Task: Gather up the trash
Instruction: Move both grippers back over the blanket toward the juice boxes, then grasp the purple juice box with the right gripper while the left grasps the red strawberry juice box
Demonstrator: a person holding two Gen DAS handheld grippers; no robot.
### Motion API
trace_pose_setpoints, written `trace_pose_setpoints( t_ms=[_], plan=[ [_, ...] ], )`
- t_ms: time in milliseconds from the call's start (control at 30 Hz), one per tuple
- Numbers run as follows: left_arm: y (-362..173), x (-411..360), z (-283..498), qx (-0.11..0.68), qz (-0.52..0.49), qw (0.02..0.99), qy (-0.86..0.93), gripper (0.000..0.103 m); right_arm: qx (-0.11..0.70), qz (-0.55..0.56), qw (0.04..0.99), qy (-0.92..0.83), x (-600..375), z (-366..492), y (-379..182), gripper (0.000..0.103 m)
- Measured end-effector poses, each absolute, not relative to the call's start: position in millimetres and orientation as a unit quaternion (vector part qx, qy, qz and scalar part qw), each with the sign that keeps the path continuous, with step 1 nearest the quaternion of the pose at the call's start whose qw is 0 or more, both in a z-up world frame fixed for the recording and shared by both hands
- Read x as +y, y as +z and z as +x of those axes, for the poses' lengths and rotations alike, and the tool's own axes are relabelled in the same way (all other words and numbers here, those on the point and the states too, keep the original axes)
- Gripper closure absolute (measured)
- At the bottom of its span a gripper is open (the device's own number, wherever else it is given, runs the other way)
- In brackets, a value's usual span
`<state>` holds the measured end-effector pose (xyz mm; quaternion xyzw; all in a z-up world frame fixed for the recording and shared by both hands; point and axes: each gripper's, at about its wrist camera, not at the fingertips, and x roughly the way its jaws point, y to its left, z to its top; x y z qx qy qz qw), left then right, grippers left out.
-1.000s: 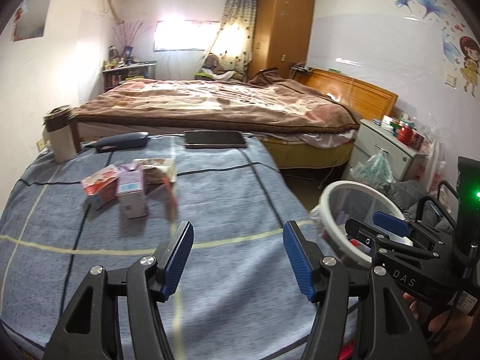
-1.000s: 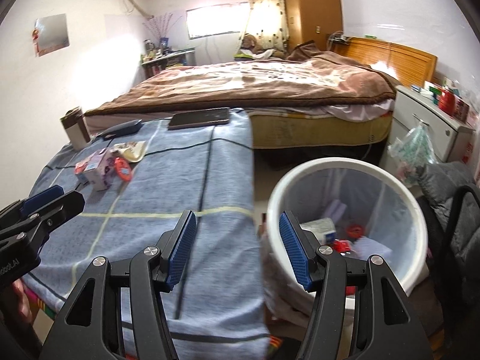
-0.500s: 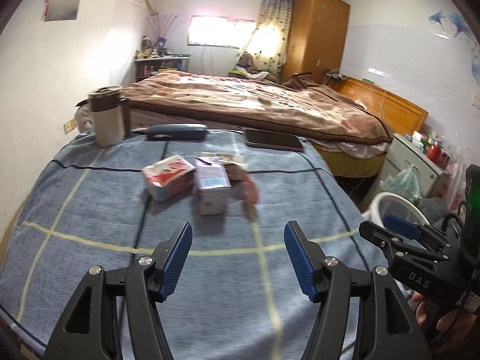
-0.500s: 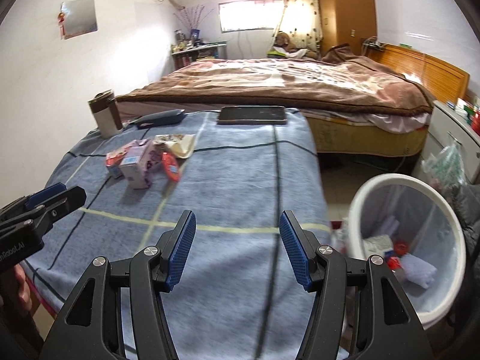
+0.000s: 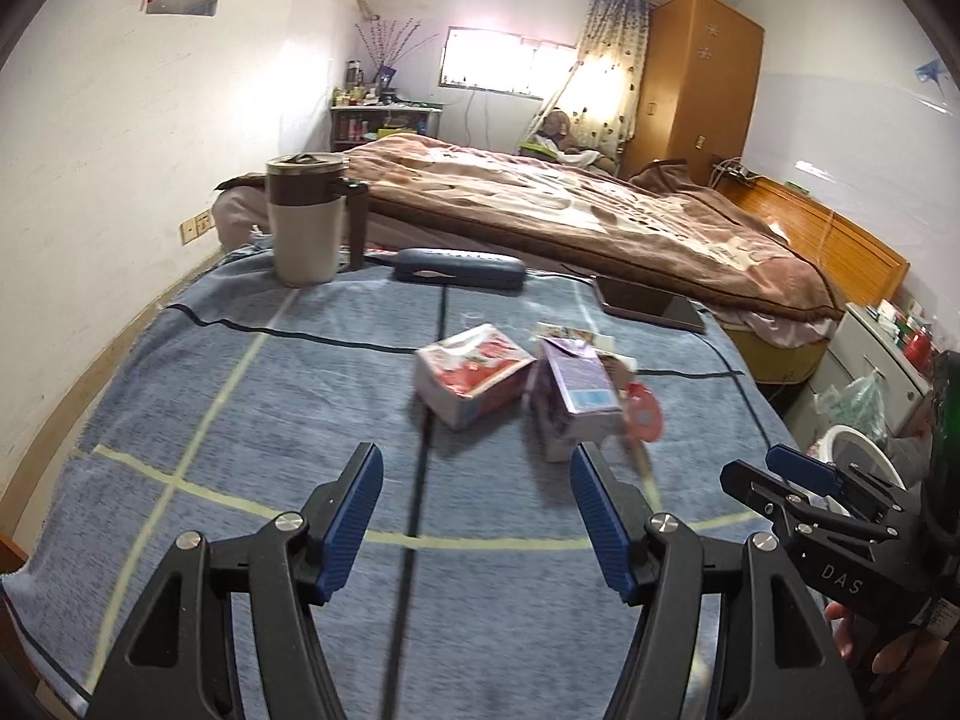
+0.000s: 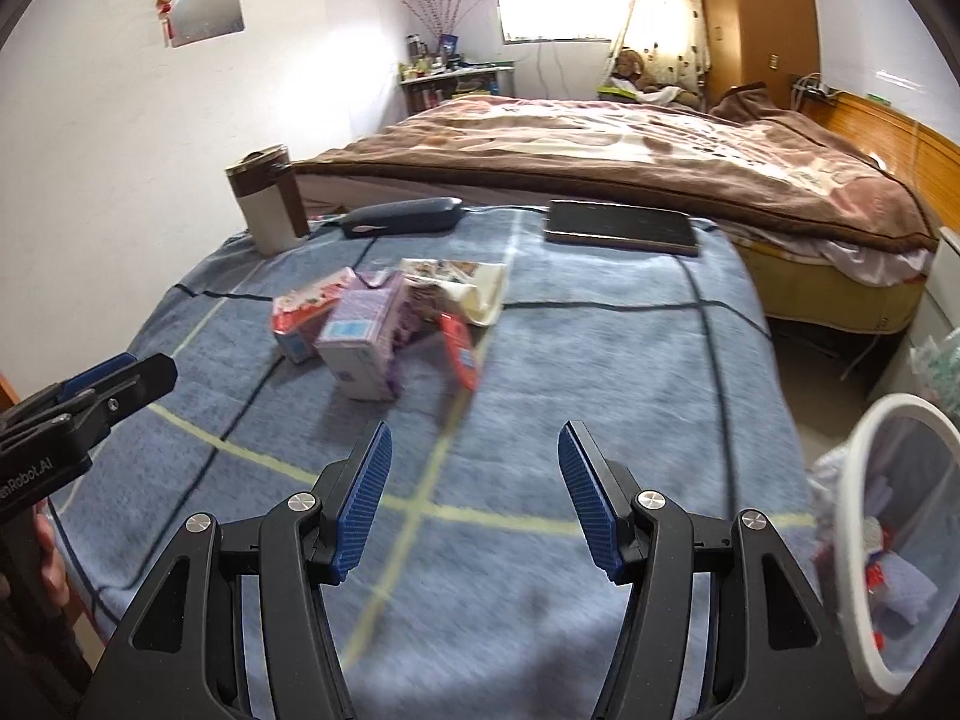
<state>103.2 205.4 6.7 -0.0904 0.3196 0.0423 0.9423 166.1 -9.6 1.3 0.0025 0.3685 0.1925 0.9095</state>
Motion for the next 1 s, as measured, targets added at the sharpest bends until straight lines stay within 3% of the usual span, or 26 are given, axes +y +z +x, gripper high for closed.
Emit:
trace_pose_setpoints(
  t_ms=[833, 867, 933, 1000],
  plan=[
    [-4, 261, 137, 0.339, -0.107, 0.933, 0.058, 0.036, 0.394, -0.024, 0.894, 0.209, 68, 225, -15, 0.043],
    [-5, 260, 139, 0.342, -0.107, 0.932, 0.055, 0.035, 0.394, -0.024, 0.895, 0.207, 67, 225, -15, 0.045],
    [-6, 259, 145, 0.345, -0.105, 0.931, 0.051, 0.035, 0.398, -0.020, 0.894, 0.205, 63, 227, -17, 0.060],
    [-7, 255, 152, 0.350, -0.102, 0.930, 0.043, 0.033, 0.401, -0.015, 0.893, 0.205, 61, 229, -18, 0.062]
  ],
)
